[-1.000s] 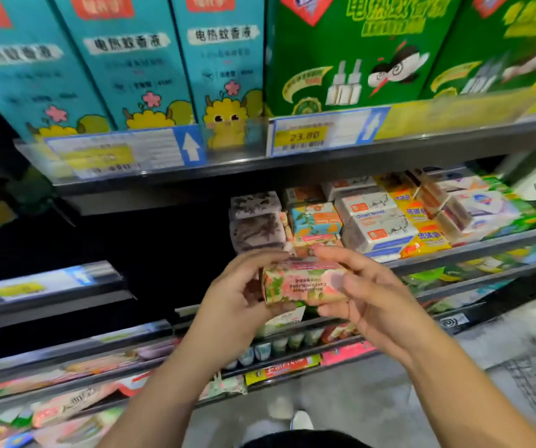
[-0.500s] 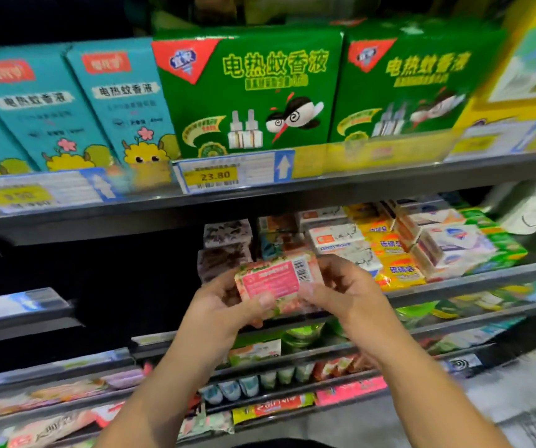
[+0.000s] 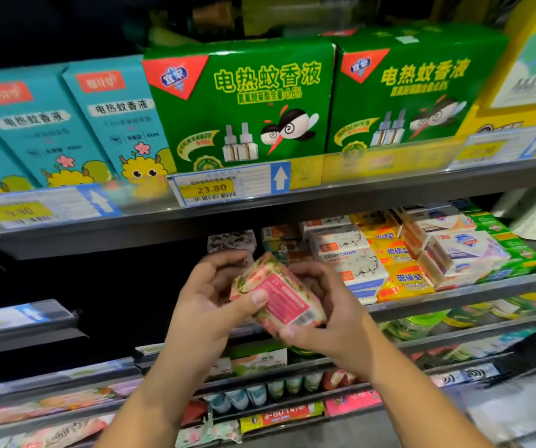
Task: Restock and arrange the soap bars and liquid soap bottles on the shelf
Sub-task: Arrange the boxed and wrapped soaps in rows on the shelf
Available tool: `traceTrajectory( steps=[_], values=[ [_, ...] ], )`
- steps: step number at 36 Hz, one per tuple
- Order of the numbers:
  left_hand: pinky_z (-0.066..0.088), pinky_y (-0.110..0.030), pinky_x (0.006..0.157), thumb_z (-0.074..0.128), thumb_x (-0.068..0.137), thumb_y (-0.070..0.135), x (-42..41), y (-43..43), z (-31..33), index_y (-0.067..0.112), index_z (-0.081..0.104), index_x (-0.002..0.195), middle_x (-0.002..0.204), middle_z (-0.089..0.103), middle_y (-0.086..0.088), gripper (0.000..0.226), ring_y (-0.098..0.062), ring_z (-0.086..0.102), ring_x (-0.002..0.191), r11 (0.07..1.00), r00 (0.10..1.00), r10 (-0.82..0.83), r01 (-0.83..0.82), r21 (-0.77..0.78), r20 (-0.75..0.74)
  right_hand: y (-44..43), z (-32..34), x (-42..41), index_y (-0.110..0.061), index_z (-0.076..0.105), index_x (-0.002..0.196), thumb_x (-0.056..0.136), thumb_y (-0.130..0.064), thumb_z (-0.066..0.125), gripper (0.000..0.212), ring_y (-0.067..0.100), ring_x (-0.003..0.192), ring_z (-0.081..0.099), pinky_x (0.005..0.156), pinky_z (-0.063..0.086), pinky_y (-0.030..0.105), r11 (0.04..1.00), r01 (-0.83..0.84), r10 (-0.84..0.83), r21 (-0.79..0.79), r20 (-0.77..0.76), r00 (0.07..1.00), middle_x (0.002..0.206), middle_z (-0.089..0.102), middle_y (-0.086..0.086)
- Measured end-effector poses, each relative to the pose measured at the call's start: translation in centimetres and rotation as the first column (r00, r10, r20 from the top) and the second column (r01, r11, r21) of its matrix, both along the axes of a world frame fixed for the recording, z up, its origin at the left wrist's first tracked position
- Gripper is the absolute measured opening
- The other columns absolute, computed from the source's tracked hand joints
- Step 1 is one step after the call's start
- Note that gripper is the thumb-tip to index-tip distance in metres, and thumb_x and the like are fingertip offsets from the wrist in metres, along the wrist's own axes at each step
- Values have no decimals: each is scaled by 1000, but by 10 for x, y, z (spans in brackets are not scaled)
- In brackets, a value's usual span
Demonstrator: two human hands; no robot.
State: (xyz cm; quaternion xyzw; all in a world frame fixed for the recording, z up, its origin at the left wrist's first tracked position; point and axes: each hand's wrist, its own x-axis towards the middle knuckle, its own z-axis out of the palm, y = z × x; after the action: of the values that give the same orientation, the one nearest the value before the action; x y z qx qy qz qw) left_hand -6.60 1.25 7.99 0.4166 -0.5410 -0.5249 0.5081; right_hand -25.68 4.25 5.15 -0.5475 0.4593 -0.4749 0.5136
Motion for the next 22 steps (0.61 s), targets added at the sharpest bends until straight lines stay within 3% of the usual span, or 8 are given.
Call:
traceTrajectory(
  steps=[5, 9, 14, 19, 22],
  values=[
    [59, -29, 71, 91, 53, 20, -10, 3, -8, 19, 64, 112, 99, 74, 0, 65, -17, 72, 91, 999, 998, -45, 44, 26, 50, 6, -14, 22, -27, 53, 121, 72, -4, 87, 63, 10, 100, 70, 81, 53, 20, 994, -49, 55, 100, -55, 997, 107, 72, -9],
    [59, -26, 67, 88, 58, 9, -14, 5, -12, 18, 63, 110, 96, 74, 6, 59, -13, 72, 89, 998, 993, -66, 64, 25, 98, 6, -21, 13, -23, 54, 120, 70, 4, 85, 65, 14, 99, 71, 81, 56, 24, 985, -42, 48, 166, -35, 998, 106, 74, -7],
    [59, -28, 79, 91, 59, 15, -3, 5, -12, 24, 59, 113, 105, 71, 12, 63, -6, 69, 99, 998, 980, -38, 47, -40, 196, -1, -20, -10, -26, 54, 123, 50, -20, 94, 83, 23, 101, 70, 83, 59, 39, 992, 47, -45, 114, -18, 999, 109, 72, 3],
    [54, -17, 80, 91, 64, 22, 12, 5, -2, 46, 56, 112, 106, 68, 10, 64, 1, 64, 101, 995, 927, -25, 60, -82, 374, -11, 7, -22, -24, 58, 122, 37, -36, 98, 95, 23, 98, 70, 79, 58, 33, 991, 131, -128, -25, 99, 987, 101, 73, 8],
    [48, -8, 80, 91, 67, 39, 7, 5, -1, 55, 44, 115, 117, 57, 20, 69, 11, 55, 106, 978, 802, 19, 110, -179, 598, -14, 23, -11, -30, 60, 118, 46, -29, 93, 80, 17, 92, 70, 77, 57, 27, 979, 125, -113, -163, 80, 990, 98, 72, 2]
  ],
)
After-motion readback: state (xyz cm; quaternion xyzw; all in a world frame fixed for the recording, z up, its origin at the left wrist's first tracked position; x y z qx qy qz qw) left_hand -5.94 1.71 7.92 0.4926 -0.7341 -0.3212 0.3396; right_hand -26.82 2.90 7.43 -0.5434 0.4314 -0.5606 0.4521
